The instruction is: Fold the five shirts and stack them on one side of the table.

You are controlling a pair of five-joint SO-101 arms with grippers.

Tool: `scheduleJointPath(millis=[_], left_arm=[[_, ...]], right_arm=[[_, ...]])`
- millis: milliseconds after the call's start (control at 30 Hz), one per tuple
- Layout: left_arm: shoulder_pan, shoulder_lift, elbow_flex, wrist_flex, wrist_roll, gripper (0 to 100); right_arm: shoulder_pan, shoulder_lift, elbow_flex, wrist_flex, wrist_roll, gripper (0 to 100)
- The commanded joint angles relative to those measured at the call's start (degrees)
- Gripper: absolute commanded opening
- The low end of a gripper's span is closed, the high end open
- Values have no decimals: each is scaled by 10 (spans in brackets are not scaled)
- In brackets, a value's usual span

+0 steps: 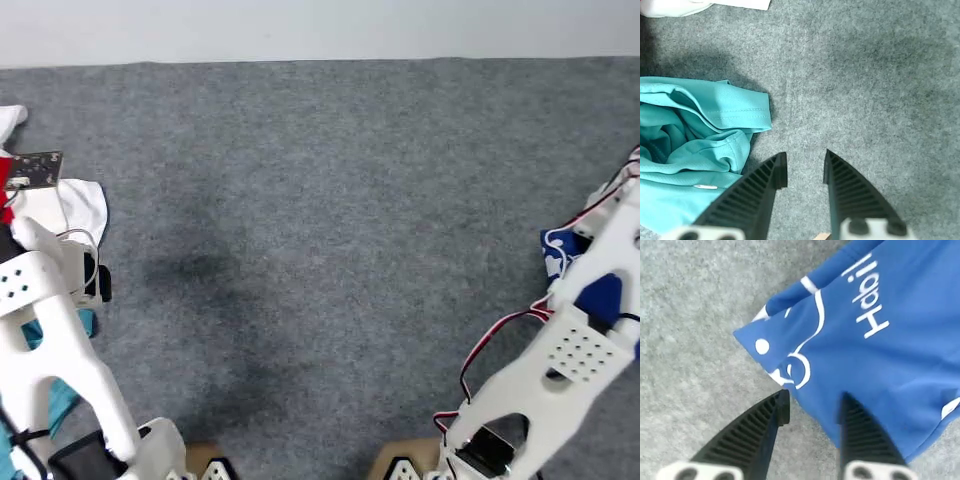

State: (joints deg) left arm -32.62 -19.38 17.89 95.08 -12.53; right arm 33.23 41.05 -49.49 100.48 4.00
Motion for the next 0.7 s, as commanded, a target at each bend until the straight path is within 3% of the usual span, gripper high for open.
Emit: scheduleJointPath(millis=[0,233,667], left_arm=[[1,-17,-6,-7,0,137],[1,-15,-6,-8,-1,137],[48,-15,-5,-20,1,137]], right_arm=[[25,-65,52,23,4,9],[62,-113,185,21,5,10],[120,-66,193,20,29,10]])
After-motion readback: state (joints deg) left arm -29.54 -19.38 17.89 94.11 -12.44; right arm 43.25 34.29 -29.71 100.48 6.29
